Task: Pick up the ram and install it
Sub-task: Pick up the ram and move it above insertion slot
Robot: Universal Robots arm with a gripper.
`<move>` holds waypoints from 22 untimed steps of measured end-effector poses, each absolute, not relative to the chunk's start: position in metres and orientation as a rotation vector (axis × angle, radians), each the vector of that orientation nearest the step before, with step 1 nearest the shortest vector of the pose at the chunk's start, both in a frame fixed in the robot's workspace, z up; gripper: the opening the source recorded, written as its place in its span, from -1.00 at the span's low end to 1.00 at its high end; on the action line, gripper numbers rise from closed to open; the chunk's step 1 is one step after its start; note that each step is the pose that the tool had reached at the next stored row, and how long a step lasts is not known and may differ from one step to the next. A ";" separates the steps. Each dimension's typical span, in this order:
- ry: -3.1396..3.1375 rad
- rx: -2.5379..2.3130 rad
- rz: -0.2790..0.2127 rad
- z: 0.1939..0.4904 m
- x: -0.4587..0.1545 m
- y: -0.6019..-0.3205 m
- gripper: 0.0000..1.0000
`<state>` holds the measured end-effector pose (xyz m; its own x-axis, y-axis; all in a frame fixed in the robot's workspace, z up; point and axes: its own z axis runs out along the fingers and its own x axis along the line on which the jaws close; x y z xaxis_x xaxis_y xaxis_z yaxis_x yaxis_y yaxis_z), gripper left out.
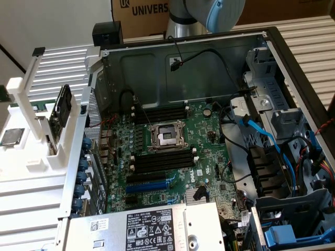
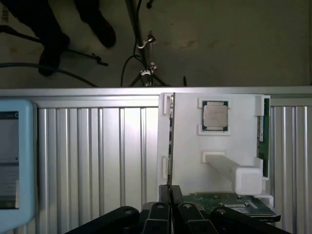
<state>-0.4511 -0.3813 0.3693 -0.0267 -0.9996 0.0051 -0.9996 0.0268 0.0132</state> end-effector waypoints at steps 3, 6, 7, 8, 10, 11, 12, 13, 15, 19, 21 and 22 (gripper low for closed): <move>-2.241 2.183 -0.009 0.370 -0.449 -0.381 -0.74; -2.242 2.183 -0.009 0.371 -0.441 -0.381 -0.74; -2.242 2.183 -0.009 0.371 -0.437 -0.381 -0.74; -2.242 2.183 -0.009 0.372 -0.433 -0.381 -0.74; -2.241 2.183 -0.009 0.373 -0.426 -0.381 -0.74; -2.241 2.183 -0.009 0.374 -0.424 -0.381 -0.74; -2.242 2.183 -0.009 0.375 -0.421 -0.381 -0.74; -2.241 2.183 -0.009 0.376 -0.418 -0.381 -0.74; -2.241 2.183 -0.009 0.378 -0.414 -0.381 -0.74; -2.241 2.183 -0.009 0.382 -0.404 -0.380 -0.74; -2.241 2.183 -0.009 0.385 -0.397 -0.380 -0.74; -2.241 2.183 -0.009 0.386 -0.395 -0.380 -0.74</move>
